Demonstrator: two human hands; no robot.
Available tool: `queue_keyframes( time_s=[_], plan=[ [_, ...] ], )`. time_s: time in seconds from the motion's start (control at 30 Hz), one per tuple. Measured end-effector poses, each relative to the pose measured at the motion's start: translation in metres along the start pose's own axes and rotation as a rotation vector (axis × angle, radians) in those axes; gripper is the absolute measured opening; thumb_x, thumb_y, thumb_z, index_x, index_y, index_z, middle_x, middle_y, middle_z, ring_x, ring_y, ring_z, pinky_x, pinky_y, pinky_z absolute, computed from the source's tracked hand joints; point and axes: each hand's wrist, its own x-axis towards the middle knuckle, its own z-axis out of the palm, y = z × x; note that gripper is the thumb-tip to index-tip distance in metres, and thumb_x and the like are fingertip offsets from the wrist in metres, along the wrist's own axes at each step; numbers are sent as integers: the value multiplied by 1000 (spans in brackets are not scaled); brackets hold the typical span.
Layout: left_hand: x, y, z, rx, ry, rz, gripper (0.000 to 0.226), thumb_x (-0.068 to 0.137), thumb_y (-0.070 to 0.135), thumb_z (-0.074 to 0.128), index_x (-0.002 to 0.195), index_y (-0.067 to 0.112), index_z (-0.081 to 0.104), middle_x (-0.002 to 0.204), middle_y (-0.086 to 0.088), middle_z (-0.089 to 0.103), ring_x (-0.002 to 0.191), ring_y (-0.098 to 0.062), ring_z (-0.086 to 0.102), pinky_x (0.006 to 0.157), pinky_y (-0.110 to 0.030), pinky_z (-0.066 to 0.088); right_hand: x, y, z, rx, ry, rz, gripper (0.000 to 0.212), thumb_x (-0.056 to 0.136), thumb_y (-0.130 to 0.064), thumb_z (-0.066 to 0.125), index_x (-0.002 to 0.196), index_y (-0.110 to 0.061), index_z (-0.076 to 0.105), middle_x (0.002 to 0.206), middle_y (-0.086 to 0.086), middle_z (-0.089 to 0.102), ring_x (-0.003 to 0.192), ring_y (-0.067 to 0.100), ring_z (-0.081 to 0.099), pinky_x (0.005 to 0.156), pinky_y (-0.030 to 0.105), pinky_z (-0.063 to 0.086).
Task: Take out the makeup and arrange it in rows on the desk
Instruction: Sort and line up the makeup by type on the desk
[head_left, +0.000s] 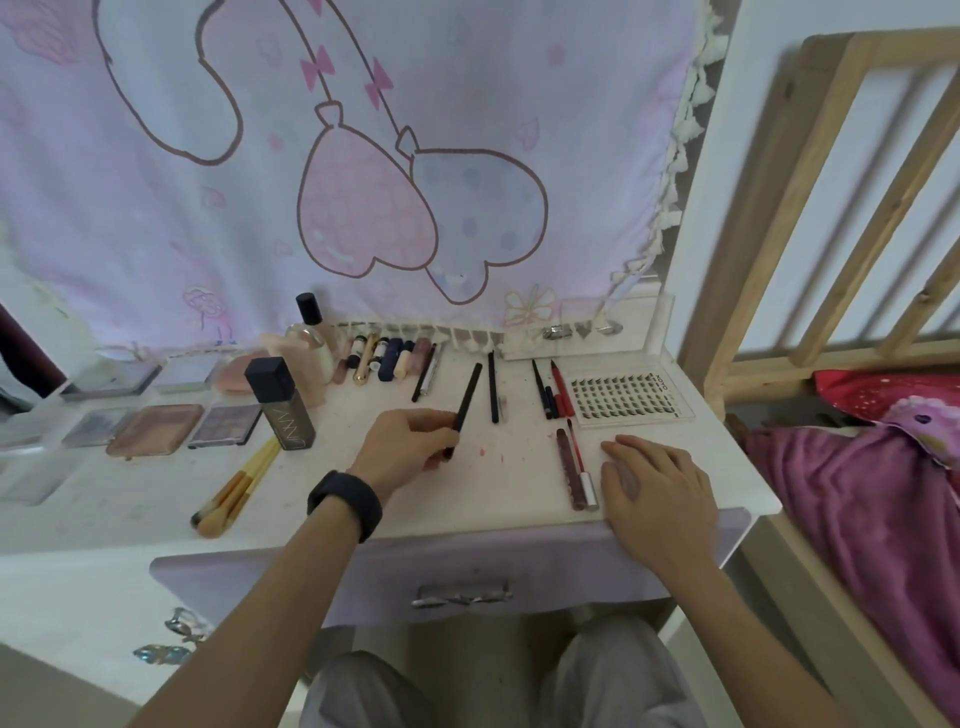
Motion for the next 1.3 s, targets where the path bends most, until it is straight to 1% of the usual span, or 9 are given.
queue_keyframes(
  time_s=[0.13,0.23,0.33,0.43,0.67,0.8,0.97,1.13,1.3],
  plan=[
    [-28,0,4,-127,-87,73,20,93,13,67,107,26,72,93,3,75,85,-13,68,78,-26,58,2,-2,-6,30,-71,56,45,91,-47,44,120,-26,71,129,-6,67,121,20,56,105,46,43],
    [-40,-2,1,-93,-140,142,22,93,16,67,109,30,72,92,9,74,82,-8,67,76,-23,56,7,-16,-24,265,-117,170,43,96,-50,47,125,-25,67,131,-4,65,121,19,56,110,45,42],
    [-45,-3,-2,-1,-193,197,24,95,19,65,113,33,71,99,15,74,83,0,65,71,-16,51,10,-47,-50,584,-158,233,30,97,-49,54,120,-31,62,112,-8,70,95,5,63,88,25,50],
    [-47,-1,-2,86,-249,256,24,97,19,62,114,33,70,101,17,74,89,3,64,69,-11,48,9,-76,-65,831,-376,263,37,89,-58,52,113,-31,61,82,-3,73,60,5,59,59,20,49],
    [-52,-6,1,284,-118,471,21,99,29,58,113,40,70,92,17,72,87,-1,59,70,-11,41,6,-89,-64,1010,-408,350,17,99,-21,60,98,-8,70,82,5,75,54,14,50,54,26,46],
    [-53,-13,1,277,-27,490,18,98,30,59,109,35,73,87,17,68,85,-5,58,69,-13,40,2,-86,-64,932,-513,255,16,100,-14,56,100,-13,72,76,2,72,55,17,50,52,24,45],
    [-54,-12,-2,462,7,644,21,95,33,63,113,36,72,85,17,61,82,-5,53,70,-17,40,5,-80,-67,704,-583,53,16,100,-32,57,103,-33,72,70,-9,66,56,5,50,57,18,44],
    [-49,-20,-12,1067,166,1168,23,88,28,70,110,23,73,83,4,67,74,-18,58,60,-27,44,4,-76,-65,442,-696,-165,20,101,-43,49,103,-40,69,67,-6,61,55,5,46,56,19,38],
    [-41,-43,-45,1051,194,1125,25,96,31,53,103,15,71,82,2,68,72,-19,58,59,-29,47,11,-57,-89,391,-473,-220,17,100,-27,57,91,-31,70,84,-18,68,82,0,59,70,9,42]
  ],
)
